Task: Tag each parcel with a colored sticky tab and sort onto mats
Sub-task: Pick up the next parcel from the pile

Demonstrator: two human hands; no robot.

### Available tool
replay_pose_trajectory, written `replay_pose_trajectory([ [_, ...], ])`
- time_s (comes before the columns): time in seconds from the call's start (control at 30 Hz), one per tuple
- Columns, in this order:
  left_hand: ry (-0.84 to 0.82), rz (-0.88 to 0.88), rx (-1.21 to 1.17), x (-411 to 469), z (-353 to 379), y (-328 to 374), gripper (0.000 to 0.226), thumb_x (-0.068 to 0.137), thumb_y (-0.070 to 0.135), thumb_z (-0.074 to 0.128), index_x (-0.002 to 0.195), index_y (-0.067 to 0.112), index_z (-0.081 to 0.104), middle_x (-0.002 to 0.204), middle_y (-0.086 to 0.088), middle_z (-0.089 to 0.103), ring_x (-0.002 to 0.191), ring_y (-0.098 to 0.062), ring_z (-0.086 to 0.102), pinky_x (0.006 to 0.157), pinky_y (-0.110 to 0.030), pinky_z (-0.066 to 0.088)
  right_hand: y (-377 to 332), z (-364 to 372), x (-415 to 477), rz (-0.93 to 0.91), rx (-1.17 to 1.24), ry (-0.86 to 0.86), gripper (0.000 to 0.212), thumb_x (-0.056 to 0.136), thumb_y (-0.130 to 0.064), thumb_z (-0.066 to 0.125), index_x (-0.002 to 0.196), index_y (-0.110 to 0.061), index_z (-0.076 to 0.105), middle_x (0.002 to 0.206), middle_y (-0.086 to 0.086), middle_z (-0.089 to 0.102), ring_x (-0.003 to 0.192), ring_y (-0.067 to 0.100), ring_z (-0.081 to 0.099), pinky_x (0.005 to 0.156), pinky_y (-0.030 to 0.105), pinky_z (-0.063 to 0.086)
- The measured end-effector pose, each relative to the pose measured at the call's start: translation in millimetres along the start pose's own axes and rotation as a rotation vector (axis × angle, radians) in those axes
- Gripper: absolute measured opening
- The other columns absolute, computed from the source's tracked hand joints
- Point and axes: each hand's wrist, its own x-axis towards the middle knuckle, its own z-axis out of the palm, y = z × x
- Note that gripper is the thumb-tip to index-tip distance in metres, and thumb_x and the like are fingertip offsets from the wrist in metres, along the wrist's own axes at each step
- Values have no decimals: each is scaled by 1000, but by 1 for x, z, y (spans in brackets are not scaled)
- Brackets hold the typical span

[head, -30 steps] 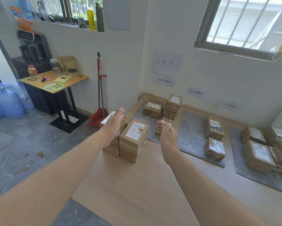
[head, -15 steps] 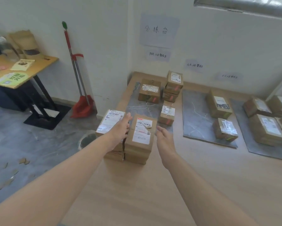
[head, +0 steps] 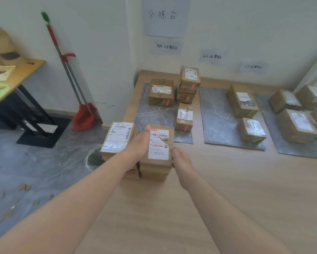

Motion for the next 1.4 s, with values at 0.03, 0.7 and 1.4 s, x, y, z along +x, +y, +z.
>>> replay_pose_trajectory([
  [0.03, -3, -2, -8, -1, 0, 1, 76, 98, 71, 18, 152, 23, 41, 159, -6, 35, 146, -27, 32, 120, -49, 28, -1, -1, -1, 5, 5, 8, 21, 94, -29, 45, 86, -16, 59, 88, 0, 60, 77, 19, 47, 69, 34, 36],
  [0.7, 2, 138, -187, -72, 60, 44, 38, 105, 57, 24, 94, 38, 55, 94, 12, 61, 106, -18, 57, 109, -47, 40, -10, -90, -49, -183, 118, 149, 25, 100, -29, 44, 108, -16, 63, 100, -5, 66, 90, 12, 57, 70, 30, 42],
  [1.4, -3, 58, -337, -164, 280, 47, 62, 101, 64, 30, 117, 14, 64, 110, -7, 73, 105, -24, 68, 95, -48, 55, 68, -326, -111, -300, 94, 163, 18, 99, -31, 47, 105, -20, 61, 102, -3, 68, 91, 11, 61, 72, 29, 45],
])
